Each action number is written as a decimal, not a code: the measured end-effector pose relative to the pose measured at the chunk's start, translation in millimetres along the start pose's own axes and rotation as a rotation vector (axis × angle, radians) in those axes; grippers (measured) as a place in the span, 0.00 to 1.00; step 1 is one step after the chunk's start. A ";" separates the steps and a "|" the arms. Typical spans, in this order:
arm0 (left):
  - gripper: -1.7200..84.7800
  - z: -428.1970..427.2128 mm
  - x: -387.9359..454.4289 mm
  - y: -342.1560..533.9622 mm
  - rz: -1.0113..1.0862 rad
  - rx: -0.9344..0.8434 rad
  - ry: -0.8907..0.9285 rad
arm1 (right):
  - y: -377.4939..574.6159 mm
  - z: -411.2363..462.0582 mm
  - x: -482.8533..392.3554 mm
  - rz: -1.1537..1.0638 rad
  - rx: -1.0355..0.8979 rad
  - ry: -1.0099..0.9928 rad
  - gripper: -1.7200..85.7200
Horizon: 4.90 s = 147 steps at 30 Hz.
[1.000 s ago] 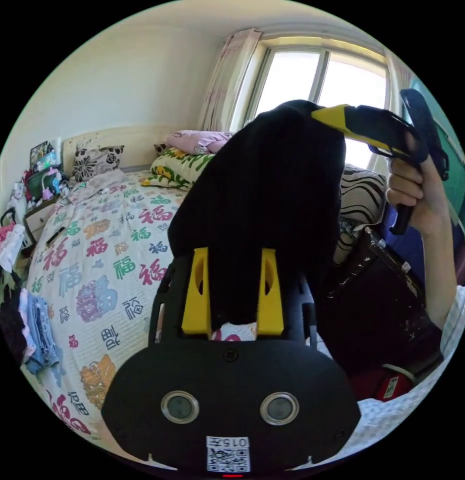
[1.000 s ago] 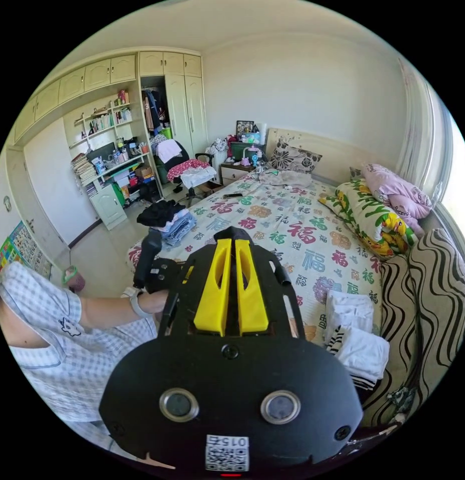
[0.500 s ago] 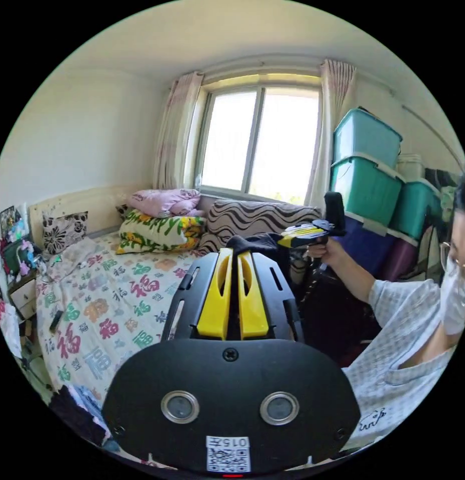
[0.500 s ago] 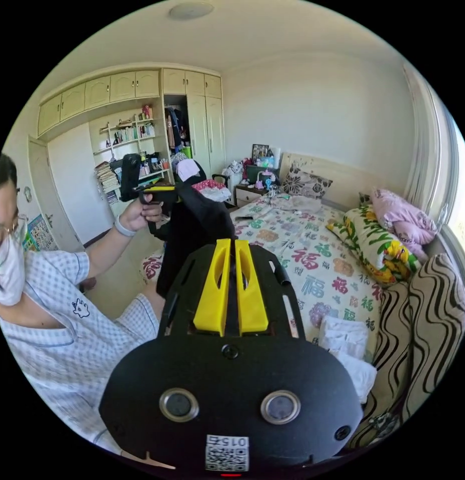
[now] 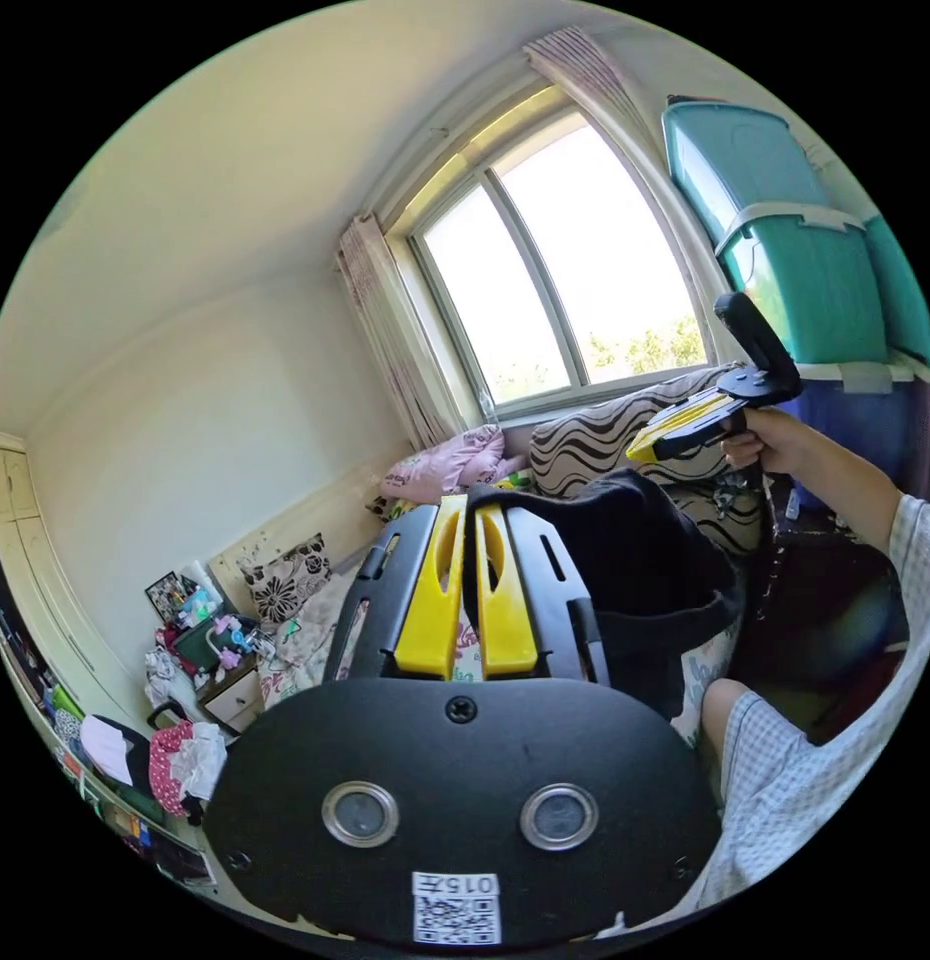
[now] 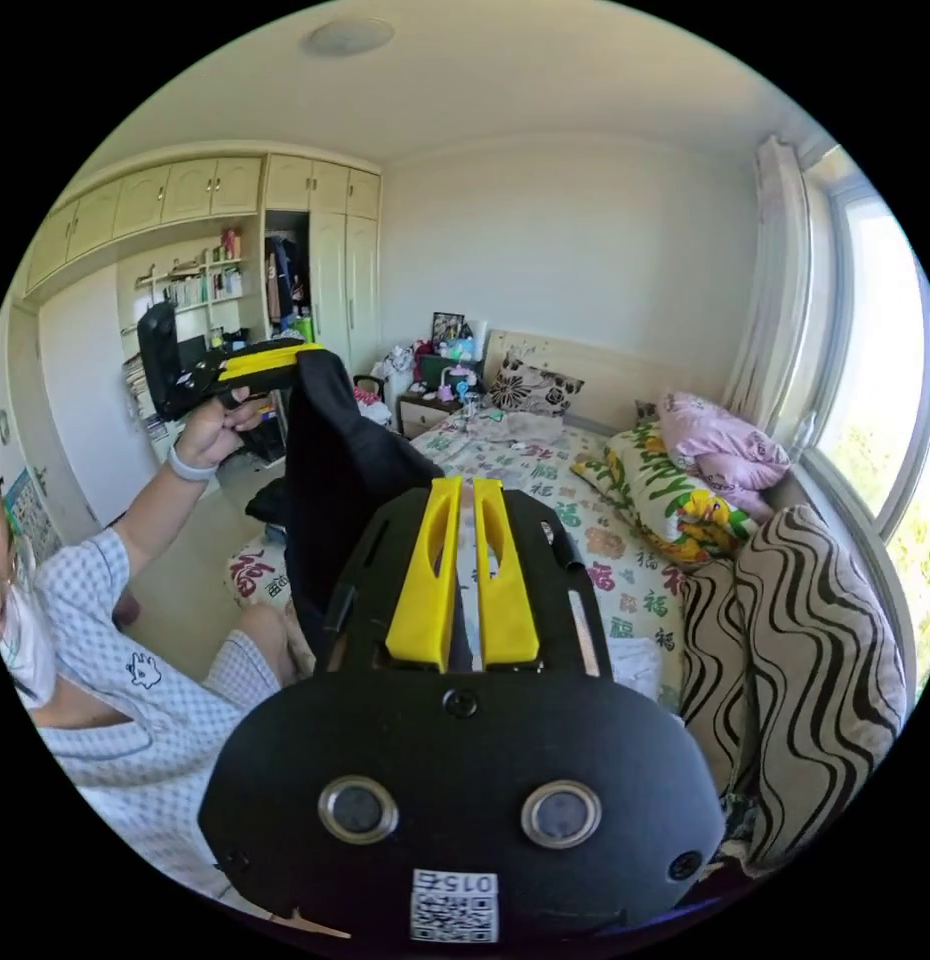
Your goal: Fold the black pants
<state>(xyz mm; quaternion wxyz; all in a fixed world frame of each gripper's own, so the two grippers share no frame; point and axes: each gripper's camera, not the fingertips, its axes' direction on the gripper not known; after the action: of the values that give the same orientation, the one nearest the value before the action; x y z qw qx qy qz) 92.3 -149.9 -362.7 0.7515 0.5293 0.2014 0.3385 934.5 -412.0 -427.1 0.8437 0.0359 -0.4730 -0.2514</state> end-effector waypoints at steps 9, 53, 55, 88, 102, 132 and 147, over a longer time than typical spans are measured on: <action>0.02 59.3 28.1 49.9 -0.103 -0.106 0.131 | 153.5 74.6 -7.7 0.184 -0.115 -0.134 0.17; 0.01 177.3 -41.5 118.4 -0.200 -0.359 0.271 | 219.5 173.8 97.9 0.560 -0.185 0.011 0.03; 0.01 206.7 -79.3 54.6 -0.270 -0.292 0.295 | 149.0 124.0 127.8 0.473 -0.069 0.150 0.03; 0.02 -55.0 -469.1 530.1 -0.587 -0.877 -0.186 | 20.6 671.3 -285.4 0.264 -0.592 -0.909 0.02; 0.10 -125.3 -500.4 589.5 -0.575 -0.852 -0.248 | 40.8 704.2 -201.4 0.223 -0.638 -0.830 0.10; 0.03 -165.5 -562.1 664.7 -0.977 -0.404 0.147 | 137.5 598.3 86.4 0.611 -0.557 -0.245 0.10; 0.02 81.0 -157.0 532.8 0.781 -0.804 -0.469 | 135.3 616.1 57.4 0.589 -0.543 -0.419 0.10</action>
<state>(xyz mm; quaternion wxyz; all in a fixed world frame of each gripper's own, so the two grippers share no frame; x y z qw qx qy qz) -120.0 -204.5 154.1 0.7371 0.2994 -0.3222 0.5131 509.0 -211.3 -3.0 0.7441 -0.3745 -0.5407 -0.1172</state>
